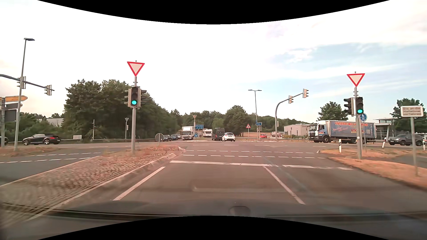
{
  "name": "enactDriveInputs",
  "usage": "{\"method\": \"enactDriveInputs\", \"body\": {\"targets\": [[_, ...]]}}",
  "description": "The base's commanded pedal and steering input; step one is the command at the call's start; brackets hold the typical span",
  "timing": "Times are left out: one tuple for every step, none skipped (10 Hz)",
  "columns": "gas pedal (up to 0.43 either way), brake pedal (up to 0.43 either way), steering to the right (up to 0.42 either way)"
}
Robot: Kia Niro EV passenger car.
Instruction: Follow the waypoints while adhering to traffic rules and regulations
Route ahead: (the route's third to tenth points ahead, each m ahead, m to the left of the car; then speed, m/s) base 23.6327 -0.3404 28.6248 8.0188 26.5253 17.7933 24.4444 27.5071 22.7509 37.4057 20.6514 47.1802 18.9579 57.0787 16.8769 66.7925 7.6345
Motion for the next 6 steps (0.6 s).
{"method": "enactDriveInputs", "body": {"targets": [[0.000, 0.000, 0.009], [0.000, 0.006, 0.008], [0.000, 0.012, 0.004], [0.000, 0.024, 0.001], [0.000, 0.073, 0.000], [0.000, 0.104, -0.001]]}}
